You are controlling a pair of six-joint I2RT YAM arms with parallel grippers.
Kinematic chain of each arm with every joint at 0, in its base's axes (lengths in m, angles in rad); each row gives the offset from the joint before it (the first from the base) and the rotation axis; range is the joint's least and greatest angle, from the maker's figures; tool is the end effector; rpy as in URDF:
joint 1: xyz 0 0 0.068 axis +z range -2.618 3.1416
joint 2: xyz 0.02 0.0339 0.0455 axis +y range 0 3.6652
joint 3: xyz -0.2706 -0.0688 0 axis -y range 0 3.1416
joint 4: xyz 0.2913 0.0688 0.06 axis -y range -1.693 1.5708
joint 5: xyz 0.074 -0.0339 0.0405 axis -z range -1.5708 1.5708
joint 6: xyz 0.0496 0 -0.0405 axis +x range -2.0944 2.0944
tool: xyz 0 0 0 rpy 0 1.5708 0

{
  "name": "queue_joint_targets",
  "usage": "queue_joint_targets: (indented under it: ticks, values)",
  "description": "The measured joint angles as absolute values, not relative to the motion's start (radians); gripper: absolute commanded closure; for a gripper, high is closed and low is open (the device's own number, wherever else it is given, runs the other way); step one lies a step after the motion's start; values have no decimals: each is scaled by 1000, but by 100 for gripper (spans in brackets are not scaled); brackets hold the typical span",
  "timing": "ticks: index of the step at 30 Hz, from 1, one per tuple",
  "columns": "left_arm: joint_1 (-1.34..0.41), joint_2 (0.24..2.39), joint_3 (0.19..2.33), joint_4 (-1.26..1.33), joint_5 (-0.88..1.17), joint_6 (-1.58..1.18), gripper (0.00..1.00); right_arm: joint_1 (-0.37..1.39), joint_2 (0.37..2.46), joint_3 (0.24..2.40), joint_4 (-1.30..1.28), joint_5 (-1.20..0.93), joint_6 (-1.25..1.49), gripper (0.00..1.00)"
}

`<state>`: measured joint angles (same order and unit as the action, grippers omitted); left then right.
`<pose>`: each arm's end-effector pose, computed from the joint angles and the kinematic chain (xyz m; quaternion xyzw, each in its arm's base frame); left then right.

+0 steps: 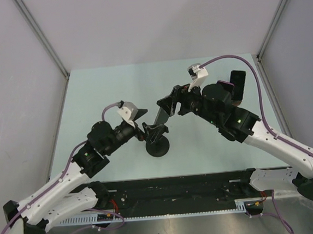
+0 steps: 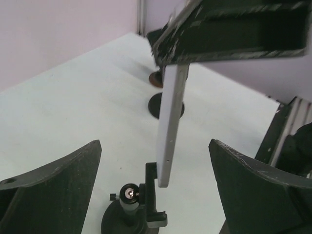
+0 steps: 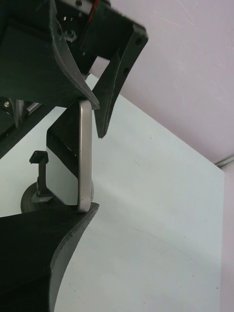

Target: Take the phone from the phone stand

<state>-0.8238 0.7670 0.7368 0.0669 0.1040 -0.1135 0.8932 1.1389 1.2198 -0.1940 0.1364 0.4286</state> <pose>0.1602 -0.1806 0.3570 0.2761 0.6368 -0.3569 0.6252 0.2025 0.2409 0.4287 -0.1272 0.7347 0.3677 0.5558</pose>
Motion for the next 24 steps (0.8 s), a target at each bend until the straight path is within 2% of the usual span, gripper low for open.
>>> queue_joint_targets:
  ticks: [4, 7, 8, 13, 16, 18, 21, 22, 23, 24]
  values:
    - [-842, 841, 737, 62, 58, -76, 12, 882, 1126, 1220, -214, 151, 473, 100]
    - [-844, 868, 737, 66, 43, -67, 20, 876, 1114, 1220, -214, 153, 495, 100]
    - [-844, 873, 737, 68, 40, -66, 25, 874, 1111, 1220, -214, 153, 500, 100]
    - [-844, 891, 737, 101, 38, -62, 33, 859, 1105, 1220, -215, 147, 526, 100]
    - [-844, 902, 737, 127, 47, -65, 45, 844, 1105, 1220, -216, 136, 542, 100]
    - [-845, 910, 737, 147, 57, -70, 57, 833, 1105, 1220, -216, 123, 552, 100]
    - [-846, 919, 737, 168, 80, -78, 79, 815, 1105, 1220, -215, 104, 567, 100]
    - [-847, 923, 737, 175, 88, -80, 93, 813, 1105, 1220, -214, 96, 572, 100]
    - [-849, 927, 738, 179, 91, -86, 100, 802, 1106, 1220, -213, 89, 576, 100]
    - [-850, 931, 739, 183, 105, -82, 100, 796, 1106, 1220, -212, 85, 578, 100]
